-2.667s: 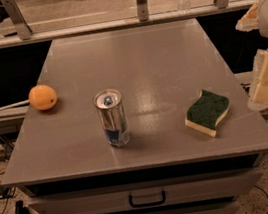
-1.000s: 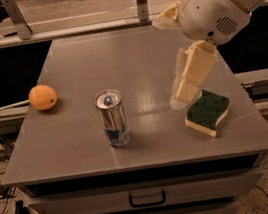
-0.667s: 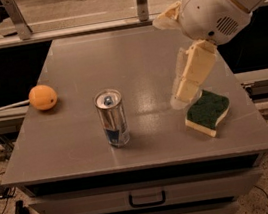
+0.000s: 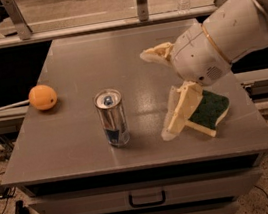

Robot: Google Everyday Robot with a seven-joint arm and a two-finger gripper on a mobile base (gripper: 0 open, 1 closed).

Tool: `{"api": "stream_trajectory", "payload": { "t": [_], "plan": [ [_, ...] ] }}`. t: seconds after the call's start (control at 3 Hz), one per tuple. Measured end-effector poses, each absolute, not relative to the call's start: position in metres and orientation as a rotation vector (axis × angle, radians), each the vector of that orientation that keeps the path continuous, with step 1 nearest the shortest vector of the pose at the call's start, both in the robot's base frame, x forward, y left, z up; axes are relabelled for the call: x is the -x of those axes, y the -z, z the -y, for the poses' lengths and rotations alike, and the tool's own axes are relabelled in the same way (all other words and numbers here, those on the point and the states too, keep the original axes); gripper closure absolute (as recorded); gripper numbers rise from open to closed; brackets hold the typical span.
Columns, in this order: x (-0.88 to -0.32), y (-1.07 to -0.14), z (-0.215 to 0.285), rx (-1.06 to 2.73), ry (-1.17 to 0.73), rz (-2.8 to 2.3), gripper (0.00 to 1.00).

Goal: Move redbull can near orange

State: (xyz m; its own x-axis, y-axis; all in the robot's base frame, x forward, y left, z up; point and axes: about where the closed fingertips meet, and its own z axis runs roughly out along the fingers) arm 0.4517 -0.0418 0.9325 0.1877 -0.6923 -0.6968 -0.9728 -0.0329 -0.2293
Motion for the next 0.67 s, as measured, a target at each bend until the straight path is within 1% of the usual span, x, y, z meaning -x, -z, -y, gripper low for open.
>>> {"api": "stream_trajectory", "payload": {
  "t": [0.33,0.67],
  "plan": [
    [-0.444,-0.9098,0.0215,1.769,-0.602,-1.469,0.0],
    [-0.4439,-0.9101,0.0215,1.771,-0.6,-1.468,0.0]
  ]
}}
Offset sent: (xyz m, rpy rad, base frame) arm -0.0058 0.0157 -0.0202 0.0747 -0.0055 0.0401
